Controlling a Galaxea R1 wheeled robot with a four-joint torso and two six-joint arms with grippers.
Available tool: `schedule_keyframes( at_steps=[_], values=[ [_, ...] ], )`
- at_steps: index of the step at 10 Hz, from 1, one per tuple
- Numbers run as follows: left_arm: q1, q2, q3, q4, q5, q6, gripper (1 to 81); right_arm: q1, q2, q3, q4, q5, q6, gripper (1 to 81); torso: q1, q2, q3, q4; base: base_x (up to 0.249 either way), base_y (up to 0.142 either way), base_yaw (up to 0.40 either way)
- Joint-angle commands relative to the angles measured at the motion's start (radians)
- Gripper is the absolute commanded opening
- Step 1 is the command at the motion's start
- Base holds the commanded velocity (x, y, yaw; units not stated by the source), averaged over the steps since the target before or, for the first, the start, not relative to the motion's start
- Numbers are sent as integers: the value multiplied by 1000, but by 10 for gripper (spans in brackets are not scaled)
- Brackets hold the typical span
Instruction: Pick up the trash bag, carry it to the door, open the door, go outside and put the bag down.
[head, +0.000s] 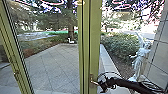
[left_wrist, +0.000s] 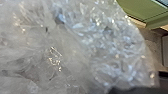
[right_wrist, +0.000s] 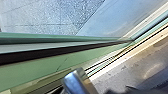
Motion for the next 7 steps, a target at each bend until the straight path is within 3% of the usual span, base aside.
schedule_keyframes(
  at_steps=[1, 3, 7],
  values=[
    [-41, -11, -6, -4, 51, -3, 10, -9, 83, 15, -117, -101, -27, 811, 0, 0, 0, 0, 0, 0, 0],
    [-36, -9, -7, -4, 51, -4, 10, -43, 91, 10, -169, -62, -30, 811, 0, 0, 1, 0, 0, 0, 0],
    [-33, -8, -7, -4, 51, -6, 10, -76, 93, 1, -191, -49, -33, 811, 0, 0, 1, 0, 0, 0, 0]
  ],
)
